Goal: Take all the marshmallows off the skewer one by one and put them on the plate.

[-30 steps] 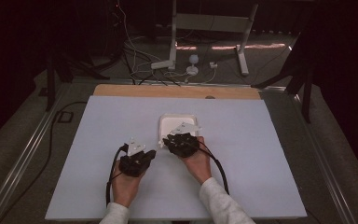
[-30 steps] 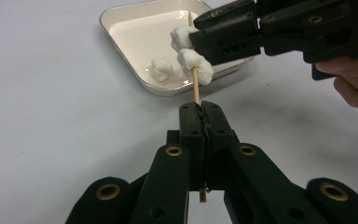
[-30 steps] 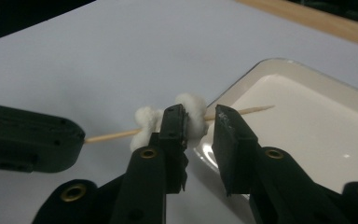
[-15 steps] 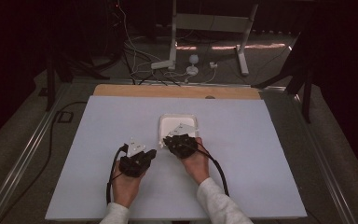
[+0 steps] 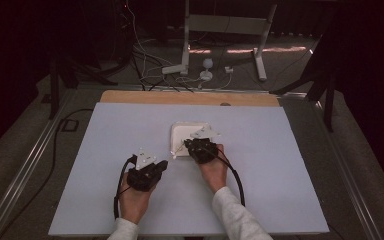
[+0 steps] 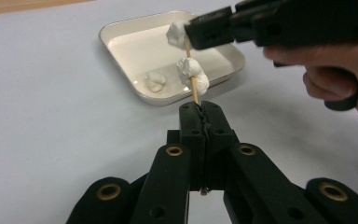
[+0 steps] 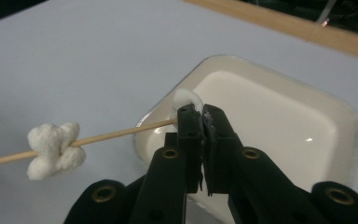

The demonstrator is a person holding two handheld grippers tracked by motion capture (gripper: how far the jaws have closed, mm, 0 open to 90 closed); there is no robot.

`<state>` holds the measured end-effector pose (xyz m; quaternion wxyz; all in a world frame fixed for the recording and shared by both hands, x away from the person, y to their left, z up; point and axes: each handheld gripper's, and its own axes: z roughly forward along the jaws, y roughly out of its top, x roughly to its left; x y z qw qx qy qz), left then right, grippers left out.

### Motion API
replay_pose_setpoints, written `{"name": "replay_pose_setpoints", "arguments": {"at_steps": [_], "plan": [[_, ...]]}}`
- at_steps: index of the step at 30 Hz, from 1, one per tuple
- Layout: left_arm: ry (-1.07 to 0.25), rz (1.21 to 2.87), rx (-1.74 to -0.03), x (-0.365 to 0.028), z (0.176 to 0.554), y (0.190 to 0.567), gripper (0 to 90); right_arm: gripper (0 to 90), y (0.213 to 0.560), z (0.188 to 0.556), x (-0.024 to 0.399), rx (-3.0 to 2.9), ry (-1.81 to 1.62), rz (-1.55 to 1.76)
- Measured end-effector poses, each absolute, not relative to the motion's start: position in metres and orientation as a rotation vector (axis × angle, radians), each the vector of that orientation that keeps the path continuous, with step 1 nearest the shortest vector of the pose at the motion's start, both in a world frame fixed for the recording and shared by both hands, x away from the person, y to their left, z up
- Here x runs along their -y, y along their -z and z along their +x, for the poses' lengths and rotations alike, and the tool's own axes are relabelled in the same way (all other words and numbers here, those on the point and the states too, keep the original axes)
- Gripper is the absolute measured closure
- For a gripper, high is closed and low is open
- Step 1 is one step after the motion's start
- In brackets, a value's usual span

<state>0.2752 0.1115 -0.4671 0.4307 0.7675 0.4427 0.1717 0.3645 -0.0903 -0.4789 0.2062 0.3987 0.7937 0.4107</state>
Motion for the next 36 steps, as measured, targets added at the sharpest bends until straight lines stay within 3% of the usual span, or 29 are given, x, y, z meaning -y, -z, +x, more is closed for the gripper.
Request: {"name": "replay_pose_setpoints", "arguments": {"at_steps": [5, 9, 24, 29, 36], "plan": [[-0.472, 1.938, -1.076, -0.108, 0.268, 0.459, 90.0, 87.6, 0.479, 0.372, 0.094, -2.147, -1.017, 1.099], [-0.483, 1.931, -1.075, -0.113, 0.268, 0.456, 90.0, 86.6, 0.482, 0.383, 0.118, -2.181, -1.147, 1.222], [-0.474, 1.940, -1.095, -0.106, 0.274, 0.468, 90.0, 82.8, 0.477, 0.378, 0.121, -2.289, -1.354, 1.171], [-0.489, 1.927, -1.118, -0.107, 0.277, 0.469, 90.0, 72.4, 0.475, 0.375, 0.118, -2.315, -1.359, 1.139], [-0.474, 1.933, -1.084, -0.106, 0.277, 0.467, 90.0, 69.2, 0.480, 0.382, 0.120, -2.265, -1.274, 1.216]]}}
